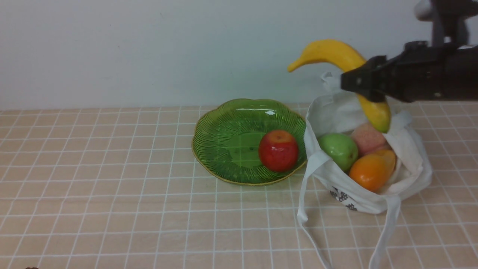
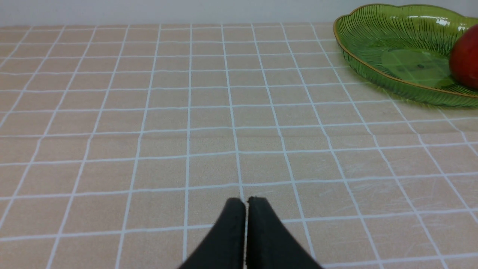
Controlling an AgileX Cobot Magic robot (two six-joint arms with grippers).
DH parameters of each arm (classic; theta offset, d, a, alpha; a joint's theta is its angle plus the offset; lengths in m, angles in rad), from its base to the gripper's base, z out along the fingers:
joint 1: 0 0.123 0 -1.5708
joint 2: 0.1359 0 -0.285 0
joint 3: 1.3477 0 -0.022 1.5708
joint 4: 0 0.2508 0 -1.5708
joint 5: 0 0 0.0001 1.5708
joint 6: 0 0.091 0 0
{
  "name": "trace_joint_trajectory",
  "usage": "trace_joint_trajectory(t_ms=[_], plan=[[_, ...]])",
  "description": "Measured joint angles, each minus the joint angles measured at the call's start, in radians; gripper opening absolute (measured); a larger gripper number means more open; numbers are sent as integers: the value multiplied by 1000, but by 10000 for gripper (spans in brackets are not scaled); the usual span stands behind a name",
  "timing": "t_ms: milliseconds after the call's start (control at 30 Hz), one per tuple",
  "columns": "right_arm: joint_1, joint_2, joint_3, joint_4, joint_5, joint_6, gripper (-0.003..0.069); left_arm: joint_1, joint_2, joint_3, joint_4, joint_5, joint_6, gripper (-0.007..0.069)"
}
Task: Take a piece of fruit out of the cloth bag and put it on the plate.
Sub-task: Use the right arm to put the banana into the empty plate on the right
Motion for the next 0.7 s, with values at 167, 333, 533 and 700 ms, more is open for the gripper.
trace_joint_trajectory(t_ms=[167, 333, 533, 700], plan=[[119, 151, -96, 159, -46, -228, 325, 0, 0, 0, 0, 0, 0, -8], [160, 329, -198, 255, -133, -362, 325, 0, 0, 0, 0, 0, 0, -8], [161, 496, -295, 459, -175, -425, 326, 0, 0, 0, 0, 0, 0, -8], [161, 557, -330, 592, -205, -555, 442, 0, 0, 0, 0, 0, 0, -8]])
